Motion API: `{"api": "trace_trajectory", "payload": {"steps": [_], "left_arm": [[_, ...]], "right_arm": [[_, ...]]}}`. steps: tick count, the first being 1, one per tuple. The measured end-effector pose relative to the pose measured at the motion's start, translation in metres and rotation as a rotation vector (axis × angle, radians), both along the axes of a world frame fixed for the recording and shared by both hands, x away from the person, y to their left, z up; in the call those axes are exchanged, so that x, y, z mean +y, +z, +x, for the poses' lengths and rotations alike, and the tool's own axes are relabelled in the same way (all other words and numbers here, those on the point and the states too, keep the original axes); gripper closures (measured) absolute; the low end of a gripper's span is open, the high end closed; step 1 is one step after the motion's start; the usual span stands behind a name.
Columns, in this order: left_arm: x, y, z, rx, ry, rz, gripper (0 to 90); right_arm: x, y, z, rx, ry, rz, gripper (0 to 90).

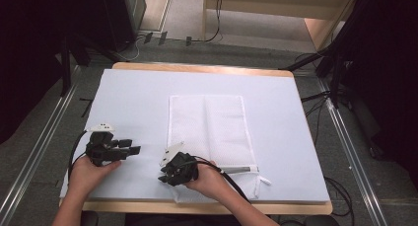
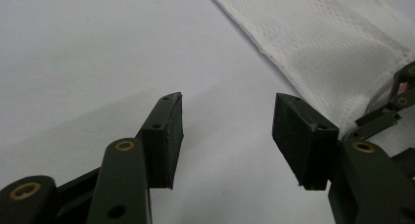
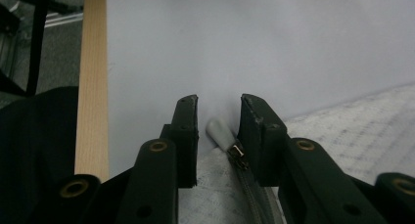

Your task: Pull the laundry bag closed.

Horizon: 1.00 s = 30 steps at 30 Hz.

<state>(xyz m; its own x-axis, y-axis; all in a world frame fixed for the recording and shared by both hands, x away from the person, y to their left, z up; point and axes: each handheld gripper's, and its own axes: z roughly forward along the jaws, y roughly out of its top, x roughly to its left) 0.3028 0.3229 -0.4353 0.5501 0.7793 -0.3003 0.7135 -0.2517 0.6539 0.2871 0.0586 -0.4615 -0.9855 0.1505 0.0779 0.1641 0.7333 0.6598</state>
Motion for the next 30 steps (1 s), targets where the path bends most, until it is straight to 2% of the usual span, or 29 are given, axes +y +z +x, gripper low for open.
{"api": "trace_trajectory", "payload": {"steps": [3, 8, 9, 12, 14, 18, 19, 25, 28, 30], "left_arm": [[0.000, 0.000, 0.000, -0.003, -0.001, 0.000, 45.9], [-0.001, 0.000, -0.001, -0.002, -0.002, 0.000, 45.9], [-0.001, 0.000, 0.000, -0.002, -0.003, 0.002, 45.9], [-0.001, 0.000, 0.000, -0.002, -0.005, 0.001, 45.9], [-0.001, 0.000, 0.000, 0.000, -0.002, 0.001, 45.9], [0.001, 0.000, 0.000, -0.001, -0.001, -0.005, 45.9], [0.001, 0.000, -0.001, -0.003, 0.000, -0.006, 45.9], [-0.001, 0.001, -0.001, 0.000, -0.004, -0.008, 46.0], [-0.005, 0.003, -0.001, 0.008, -0.022, -0.034, 49.0], [-0.012, 0.005, 0.000, 0.018, -0.047, -0.066, 56.2]], "right_arm": [[0.002, -0.002, -0.002, -0.054, 0.040, -0.007, 69.0], [0.002, -0.002, -0.003, -0.075, 0.045, -0.012, 76.7], [0.003, -0.001, -0.003, -0.070, 0.033, -0.017, 81.6], [0.004, 0.000, 0.000, -0.054, 0.025, -0.027, 83.7], [0.004, 0.002, 0.001, -0.034, 0.013, -0.019, 88.4], [0.004, 0.002, 0.004, -0.033, -0.014, -0.012, 88.4], [0.004, 0.002, 0.005, -0.020, -0.016, -0.009, 88.5], [-0.004, 0.010, 0.007, 0.015, -0.021, 0.072, 88.4], [-0.011, 0.013, 0.009, 0.023, -0.016, 0.109, 88.1], [-0.014, 0.011, 0.009, 0.031, -0.011, 0.117, 88.0]]}}
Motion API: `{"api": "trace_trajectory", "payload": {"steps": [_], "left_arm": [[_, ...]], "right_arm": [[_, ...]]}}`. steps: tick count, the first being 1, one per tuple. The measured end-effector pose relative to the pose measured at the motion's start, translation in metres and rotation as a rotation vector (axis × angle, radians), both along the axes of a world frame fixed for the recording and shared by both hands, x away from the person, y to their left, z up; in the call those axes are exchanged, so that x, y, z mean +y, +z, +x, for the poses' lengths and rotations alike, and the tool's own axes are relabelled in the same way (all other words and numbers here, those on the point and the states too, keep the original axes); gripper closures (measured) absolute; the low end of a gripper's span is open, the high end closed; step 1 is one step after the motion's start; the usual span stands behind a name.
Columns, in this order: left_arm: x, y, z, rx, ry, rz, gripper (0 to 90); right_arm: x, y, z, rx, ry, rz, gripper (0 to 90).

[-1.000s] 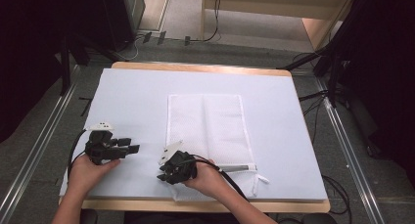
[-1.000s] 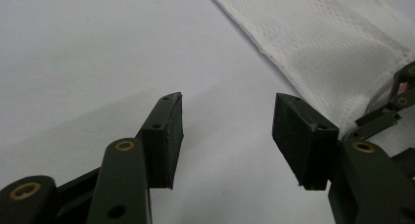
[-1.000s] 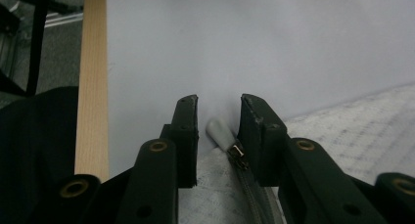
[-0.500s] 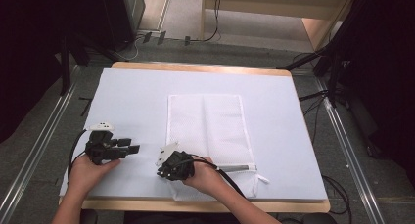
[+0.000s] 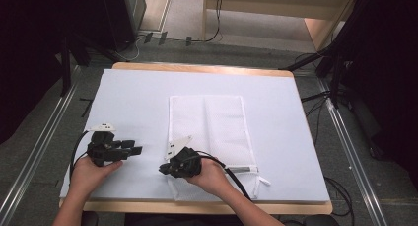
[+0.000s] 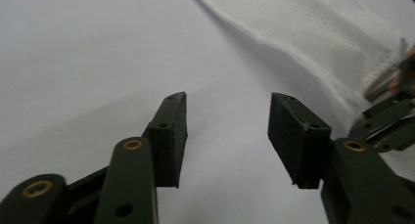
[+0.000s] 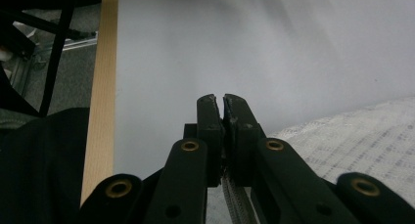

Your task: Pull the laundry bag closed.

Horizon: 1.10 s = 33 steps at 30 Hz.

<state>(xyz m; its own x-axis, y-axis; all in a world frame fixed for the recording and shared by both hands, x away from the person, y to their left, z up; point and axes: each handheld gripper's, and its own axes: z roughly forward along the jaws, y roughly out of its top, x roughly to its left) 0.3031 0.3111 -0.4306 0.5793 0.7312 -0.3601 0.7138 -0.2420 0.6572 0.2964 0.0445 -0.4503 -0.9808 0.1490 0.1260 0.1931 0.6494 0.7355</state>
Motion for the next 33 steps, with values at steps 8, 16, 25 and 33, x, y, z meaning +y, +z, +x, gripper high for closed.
{"api": "trace_trajectory", "payload": {"steps": [8, 16, 25, 33], "left_arm": [[-0.049, 0.003, 0.012, -0.005, -0.140, -0.036, 76.5], [-0.083, -0.018, 0.025, 0.046, -0.228, -0.015, 79.4], [-0.086, -0.034, 0.027, 0.070, -0.257, 0.052, 85.7], [-0.088, -0.033, 0.024, 0.029, -0.262, 0.093, 90.0]], "right_arm": [[0.001, -0.008, -0.003, -0.004, 0.003, 0.005, 88.0], [0.002, -0.011, -0.003, 0.006, 0.013, 0.007, 87.7], [-0.001, -0.013, -0.003, 0.056, 0.005, 0.017, 86.4], [-0.009, -0.011, -0.004, 0.079, -0.004, 0.025, 85.3]]}}
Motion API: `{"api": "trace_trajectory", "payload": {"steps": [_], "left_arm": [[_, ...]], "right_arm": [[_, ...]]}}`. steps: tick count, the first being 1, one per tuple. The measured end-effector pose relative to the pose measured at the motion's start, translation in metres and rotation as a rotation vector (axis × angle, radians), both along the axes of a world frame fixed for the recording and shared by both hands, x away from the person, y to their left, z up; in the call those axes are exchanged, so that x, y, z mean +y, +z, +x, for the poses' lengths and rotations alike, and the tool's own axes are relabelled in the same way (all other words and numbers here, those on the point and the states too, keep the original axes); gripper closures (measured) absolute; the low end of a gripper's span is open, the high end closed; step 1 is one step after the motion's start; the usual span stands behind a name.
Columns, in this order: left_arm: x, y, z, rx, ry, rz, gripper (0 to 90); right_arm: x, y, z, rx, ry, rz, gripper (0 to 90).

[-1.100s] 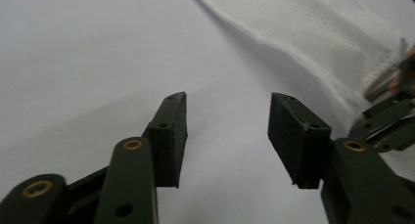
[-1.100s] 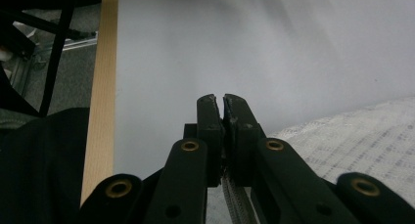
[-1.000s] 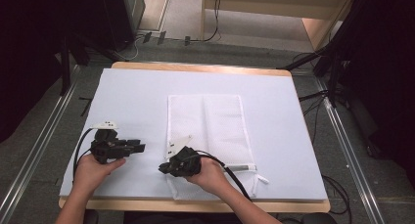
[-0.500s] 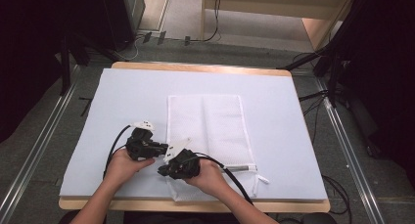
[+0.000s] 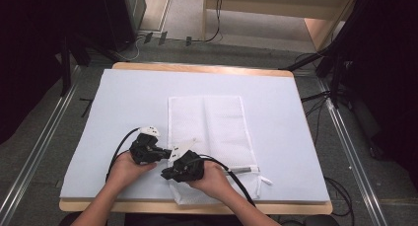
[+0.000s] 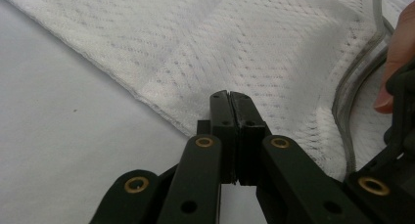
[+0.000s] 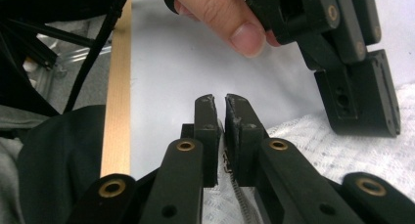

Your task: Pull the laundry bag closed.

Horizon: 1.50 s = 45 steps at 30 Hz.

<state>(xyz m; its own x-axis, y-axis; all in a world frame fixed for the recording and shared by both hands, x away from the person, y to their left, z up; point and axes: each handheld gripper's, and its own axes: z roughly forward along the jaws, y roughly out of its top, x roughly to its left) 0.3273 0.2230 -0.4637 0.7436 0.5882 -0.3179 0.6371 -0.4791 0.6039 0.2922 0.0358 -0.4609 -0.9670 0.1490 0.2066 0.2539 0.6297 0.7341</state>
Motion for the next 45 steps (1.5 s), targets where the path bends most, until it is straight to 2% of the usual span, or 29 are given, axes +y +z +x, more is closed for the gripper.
{"api": "trace_trajectory", "payload": {"steps": [7, 10, 13, 16, 20, 24, 29, 32, 34, 39, 41, 42, 45], "left_arm": [[0.000, 0.000, -0.001, -0.005, -0.003, 0.001, 90.0], [0.000, 0.000, -0.001, -0.006, -0.003, 0.001, 90.0], [0.001, 0.000, 0.000, -0.005, -0.005, 0.002, 90.0], [0.000, -0.001, 0.000, -0.003, -0.001, -0.004, 90.0], [0.001, -0.001, 0.001, 0.008, 0.001, -0.010, 90.0], [0.002, -0.001, 0.001, 0.013, 0.002, -0.011, 90.0], [0.002, -0.001, 0.002, 0.017, 0.001, -0.021, 90.0], [0.002, -0.001, 0.002, 0.017, 0.002, -0.022, 90.0], [0.002, -0.001, 0.002, 0.021, 0.007, -0.021, 90.0], [0.002, -0.001, 0.002, 0.026, 0.009, -0.021, 90.0], [0.002, -0.002, 0.002, 0.027, 0.010, -0.025, 90.0], [0.003, -0.002, 0.002, 0.027, 0.008, -0.022, 90.0], [0.003, -0.002, 0.002, 0.027, 0.008, -0.023, 90.0]], "right_arm": [[-0.006, 0.002, 0.000, 0.002, 0.004, -0.006, 84.3], [-0.010, 0.001, -0.001, 0.007, 0.024, -0.018, 87.9], [-0.014, -0.002, -0.001, -0.009, 0.017, -0.046, 88.7], [-0.017, -0.003, -0.003, -0.008, 0.001, -0.036, 88.9], [-0.011, -0.001, -0.010, -0.046, -0.030, -0.016, 86.9], [0.002, -0.003, -0.016, -0.096, -0.036, -0.041, 79.8], [0.014, -0.005, -0.016, -0.126, 0.013, -0.069, 70.2], [0.018, -0.004, -0.017, -0.160, 0.066, -0.103, 69.6], [0.019, -0.004, -0.015, -0.179, 0.087, -0.116, 70.6], [0.018, -0.006, -0.010, -0.189, 0.151, -0.098, 71.1], [0.018, -0.006, -0.010, -0.200, 0.156, -0.097, 74.7], [0.018, -0.006, -0.011, -0.209, 0.161, -0.100, 79.9], [0.022, -0.004, -0.013, -0.216, 0.162, -0.125, 82.3]]}}
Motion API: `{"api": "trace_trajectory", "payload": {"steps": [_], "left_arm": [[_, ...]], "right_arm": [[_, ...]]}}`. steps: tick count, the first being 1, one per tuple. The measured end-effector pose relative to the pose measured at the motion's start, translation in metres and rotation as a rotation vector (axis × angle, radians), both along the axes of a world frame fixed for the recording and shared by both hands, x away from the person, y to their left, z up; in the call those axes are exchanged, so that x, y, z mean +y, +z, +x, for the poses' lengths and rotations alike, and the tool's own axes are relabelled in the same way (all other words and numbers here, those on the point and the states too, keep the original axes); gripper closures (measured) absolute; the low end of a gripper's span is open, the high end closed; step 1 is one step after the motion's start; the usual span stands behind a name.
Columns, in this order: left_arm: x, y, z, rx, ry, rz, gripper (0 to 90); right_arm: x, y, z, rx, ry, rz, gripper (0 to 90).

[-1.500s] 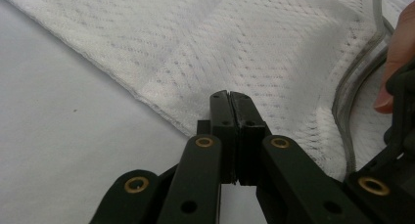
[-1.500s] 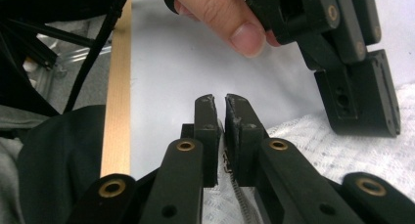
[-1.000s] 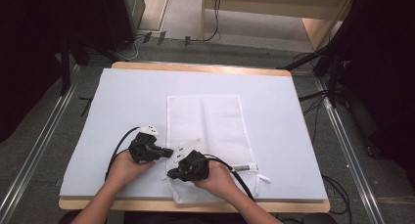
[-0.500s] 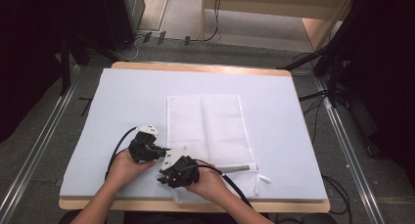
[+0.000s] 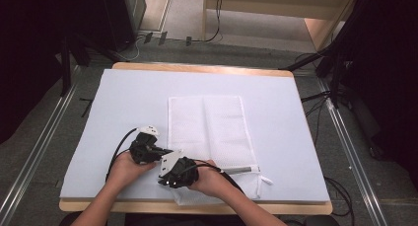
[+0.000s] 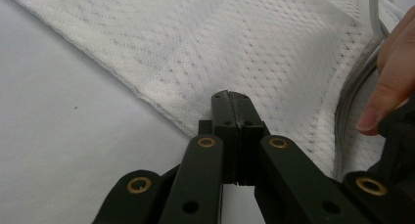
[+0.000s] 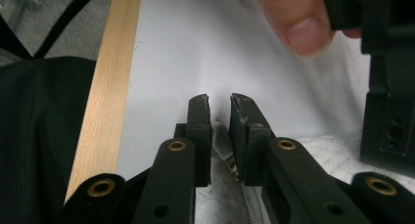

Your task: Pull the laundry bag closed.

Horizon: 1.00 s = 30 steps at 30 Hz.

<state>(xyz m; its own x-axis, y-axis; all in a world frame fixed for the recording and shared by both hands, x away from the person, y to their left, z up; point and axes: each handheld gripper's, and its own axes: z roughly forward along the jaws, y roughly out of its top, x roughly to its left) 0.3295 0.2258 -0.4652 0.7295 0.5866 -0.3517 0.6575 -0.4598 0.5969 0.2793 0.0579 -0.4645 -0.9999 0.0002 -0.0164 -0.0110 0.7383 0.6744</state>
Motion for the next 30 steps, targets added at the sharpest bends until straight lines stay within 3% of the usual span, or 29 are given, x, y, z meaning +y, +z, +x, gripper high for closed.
{"api": "trace_trajectory", "payload": {"steps": [4, 9, 17, 24, 30], "left_arm": [[0.001, -0.001, 0.000, -0.001, -0.004, -0.005, 90.0], [0.001, 0.000, 0.000, 0.001, -0.003, -0.005, 90.0], [0.001, -0.001, 0.000, -0.003, -0.005, -0.005, 90.0], [0.000, -0.001, 0.000, -0.008, -0.006, -0.005, 90.0], [0.000, -0.001, 0.000, -0.009, -0.005, -0.003, 90.0]], "right_arm": [[0.002, 0.003, 0.001, -0.013, -0.026, -0.008, 88.1], [0.000, 0.005, 0.006, 0.030, -0.041, 0.002, 88.1], [-0.018, 0.016, 0.016, 0.119, -0.074, 0.099, 87.5], [-0.035, 0.019, 0.018, 0.144, -0.089, 0.130, 86.5], [-0.048, 0.023, 0.020, 0.130, -0.123, 0.142, 86.7]]}}
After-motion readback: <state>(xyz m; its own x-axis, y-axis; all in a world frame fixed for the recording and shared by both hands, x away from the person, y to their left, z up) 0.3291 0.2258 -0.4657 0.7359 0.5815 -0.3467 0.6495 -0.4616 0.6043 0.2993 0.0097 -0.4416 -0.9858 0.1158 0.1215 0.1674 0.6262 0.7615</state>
